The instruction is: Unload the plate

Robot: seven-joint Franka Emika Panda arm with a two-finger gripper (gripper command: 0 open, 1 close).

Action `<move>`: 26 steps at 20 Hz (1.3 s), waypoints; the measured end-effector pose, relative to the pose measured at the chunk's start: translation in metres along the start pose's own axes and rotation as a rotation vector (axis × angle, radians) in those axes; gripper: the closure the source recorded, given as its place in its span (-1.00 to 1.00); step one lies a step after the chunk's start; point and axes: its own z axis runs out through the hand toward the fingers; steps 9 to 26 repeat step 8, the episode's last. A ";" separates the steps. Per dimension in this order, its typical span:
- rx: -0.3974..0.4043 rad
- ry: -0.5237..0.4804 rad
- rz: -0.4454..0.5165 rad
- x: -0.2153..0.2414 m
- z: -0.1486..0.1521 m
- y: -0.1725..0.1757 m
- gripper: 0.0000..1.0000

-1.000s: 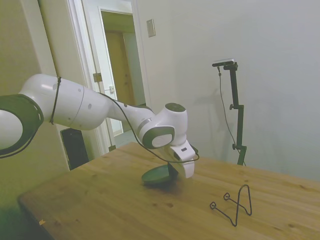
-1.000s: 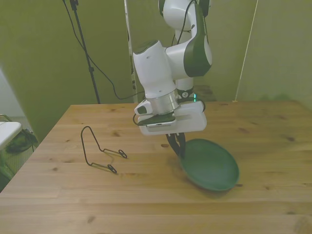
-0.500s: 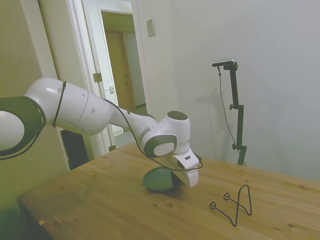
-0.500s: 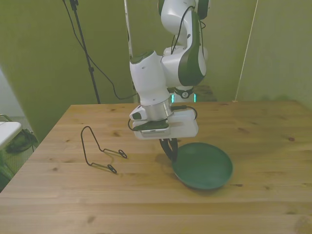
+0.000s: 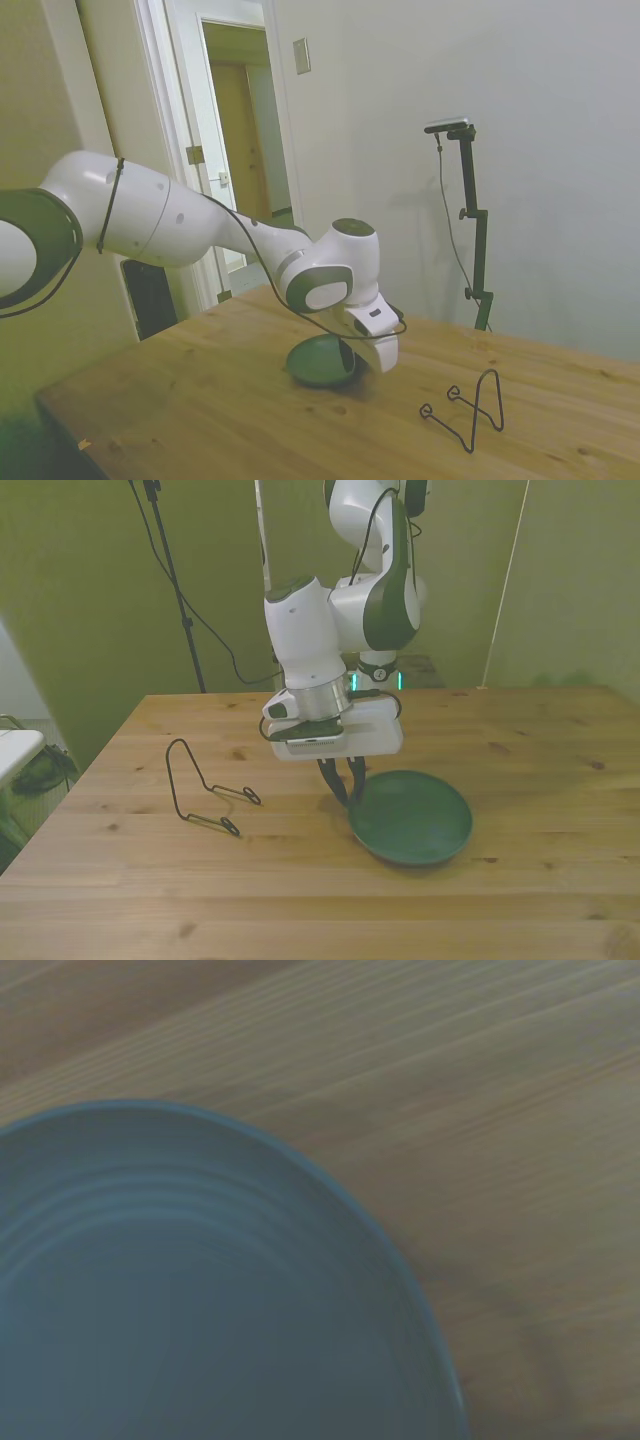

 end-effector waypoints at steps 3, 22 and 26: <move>0.028 0.008 -0.019 -0.011 -0.038 0.002 -1.00; -0.001 0.001 -0.088 -0.051 -0.134 0.024 -1.00; -0.001 0.001 -0.088 -0.051 -0.134 0.024 -1.00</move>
